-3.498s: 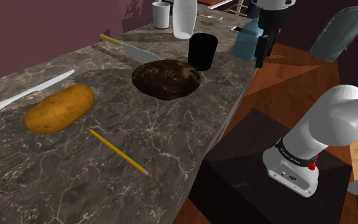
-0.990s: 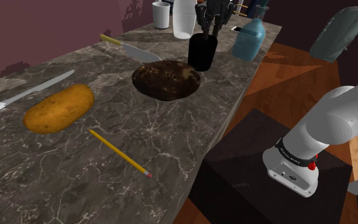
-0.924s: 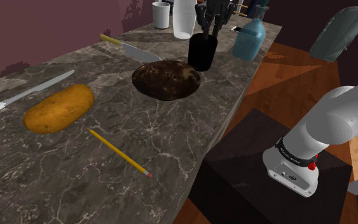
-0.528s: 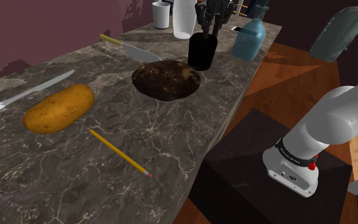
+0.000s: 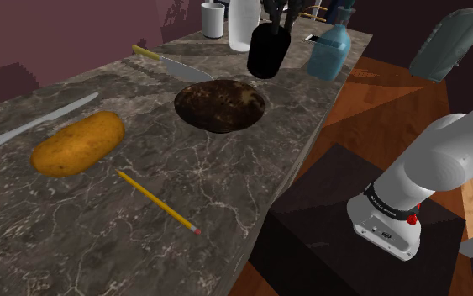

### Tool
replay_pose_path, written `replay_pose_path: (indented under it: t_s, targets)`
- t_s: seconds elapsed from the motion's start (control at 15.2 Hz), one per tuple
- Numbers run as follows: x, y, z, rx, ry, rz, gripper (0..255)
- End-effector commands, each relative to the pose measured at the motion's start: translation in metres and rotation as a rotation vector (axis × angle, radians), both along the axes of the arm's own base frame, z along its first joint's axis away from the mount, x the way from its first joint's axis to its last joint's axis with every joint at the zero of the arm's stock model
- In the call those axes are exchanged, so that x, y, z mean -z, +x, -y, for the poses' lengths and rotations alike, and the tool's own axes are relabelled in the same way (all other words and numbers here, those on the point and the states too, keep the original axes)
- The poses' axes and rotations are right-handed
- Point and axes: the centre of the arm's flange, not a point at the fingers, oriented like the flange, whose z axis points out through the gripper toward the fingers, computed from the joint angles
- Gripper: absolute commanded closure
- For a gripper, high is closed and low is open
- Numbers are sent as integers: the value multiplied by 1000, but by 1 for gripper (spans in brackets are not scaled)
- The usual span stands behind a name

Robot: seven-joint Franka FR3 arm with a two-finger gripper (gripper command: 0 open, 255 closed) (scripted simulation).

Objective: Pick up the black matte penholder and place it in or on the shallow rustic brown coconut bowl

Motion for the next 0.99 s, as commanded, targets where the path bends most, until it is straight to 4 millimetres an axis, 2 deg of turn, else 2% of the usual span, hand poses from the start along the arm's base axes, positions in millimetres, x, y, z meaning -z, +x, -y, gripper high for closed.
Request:
replay_pose_path:
  t_s: [0.0, 0.86, 0.92]
  targets:
    - [-10, 0, 0, 0, 0, 0, 255]
    - [-77, 0, 0, 0, 0, 0, 255]
    - [-81, -3, -12, 0, 0, 0, 255]
